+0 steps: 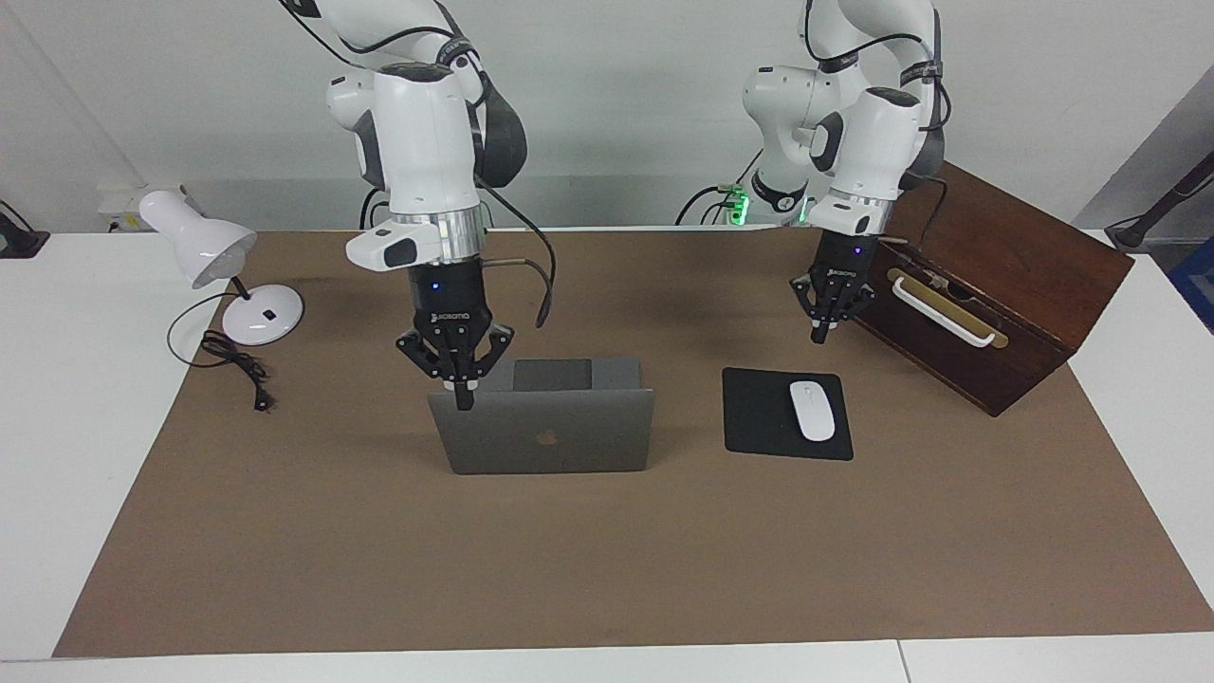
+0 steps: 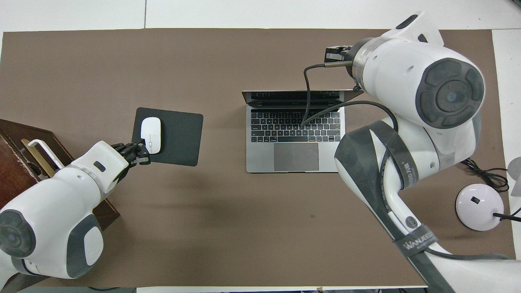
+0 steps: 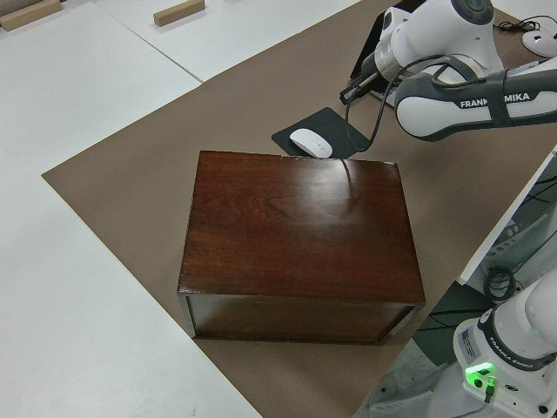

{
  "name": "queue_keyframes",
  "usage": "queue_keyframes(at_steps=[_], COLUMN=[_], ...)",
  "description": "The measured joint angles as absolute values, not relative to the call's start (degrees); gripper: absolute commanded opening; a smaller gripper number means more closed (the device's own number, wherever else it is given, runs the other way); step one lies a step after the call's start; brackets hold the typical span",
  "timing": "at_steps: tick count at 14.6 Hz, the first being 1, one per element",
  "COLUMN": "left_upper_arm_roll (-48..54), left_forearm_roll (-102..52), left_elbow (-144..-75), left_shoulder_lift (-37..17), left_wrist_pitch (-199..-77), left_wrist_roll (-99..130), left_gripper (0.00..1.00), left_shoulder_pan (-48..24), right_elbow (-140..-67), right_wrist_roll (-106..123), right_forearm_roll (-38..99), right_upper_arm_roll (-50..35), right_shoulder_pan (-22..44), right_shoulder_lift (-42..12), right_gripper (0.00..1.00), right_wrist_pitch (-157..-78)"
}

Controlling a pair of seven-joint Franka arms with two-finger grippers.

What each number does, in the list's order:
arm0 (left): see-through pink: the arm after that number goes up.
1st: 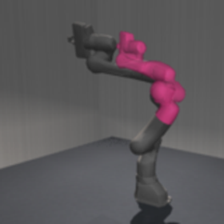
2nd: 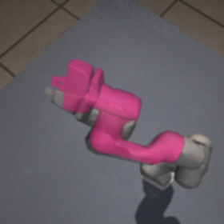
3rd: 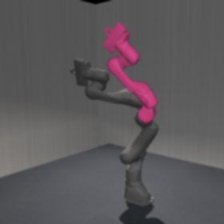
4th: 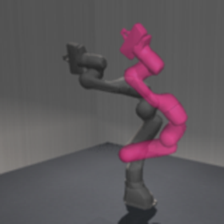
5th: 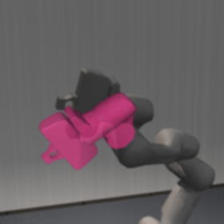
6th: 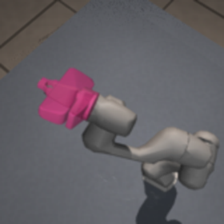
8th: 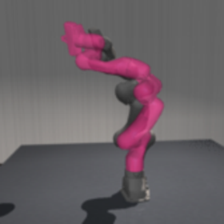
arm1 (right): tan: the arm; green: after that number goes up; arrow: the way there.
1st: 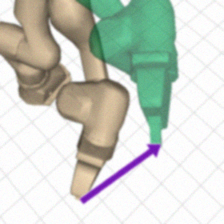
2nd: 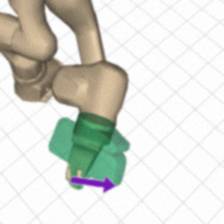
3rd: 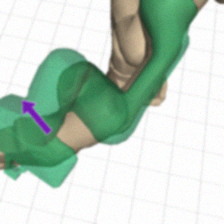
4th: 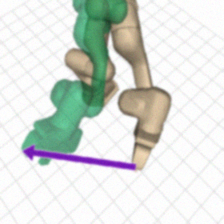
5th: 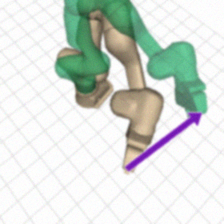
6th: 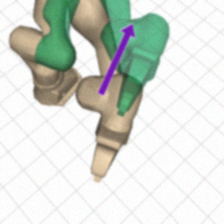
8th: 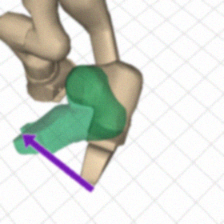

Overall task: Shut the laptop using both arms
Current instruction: 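Hook the right gripper behind the screen while the left gripper reaches the laptop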

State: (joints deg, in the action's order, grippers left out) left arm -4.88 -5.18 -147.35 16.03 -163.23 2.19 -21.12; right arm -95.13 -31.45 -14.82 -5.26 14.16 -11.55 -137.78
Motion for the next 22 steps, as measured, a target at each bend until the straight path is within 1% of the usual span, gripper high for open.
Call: queue_keyframes(at_steps=[7, 12, 14, 18, 22], left_upper_arm_roll=[-4.9, -4.9, -4.8, -4.8, -4.9], left_forearm_roll=[-5.2, -5.2, -5.2, -6.0, -9.8], left_elbow=[-152.9, -153.2, -153.2, -153.2, -152.9], left_shoulder_lift=[15.0, 11.1, 9.6, 4.8, 2.1], left_wrist_pitch=[-174.3, -179.9, -182.2, -189.2, -193.7], left_wrist_roll=[2.2, 2.2, 2.4, 4.0, 4.1], left_gripper=[0.00, 0.00, 0.00, 0.00, 0.00], left_shoulder_pan=[-29.3, -34.0, -36.5, -40.6, -43.7], right_elbow=[-95.1, -95.1, -95.1, -95.1, -95.1], right_wrist_roll=[-37.4, -38.0, -39.1, -39.3, -39.3], right_forearm_roll=[-18.2, -19.0, -19.0, -19.1, -19.1], right_upper_arm_roll=[-5.3, -5.3, -5.3, -5.2, -5.2], right_shoulder_pan=[16.4, 16.5, 17.4, 17.7, 17.7], right_shoulder_lift=[-13.4, -15.0, -15.0, -15.0, -15.0], right_gripper=[0.00, 0.00, 0.00, 0.00, 0.00], right_wrist_pitch=[-137.8, -138.5, -138.5, -138.5, -138.5])
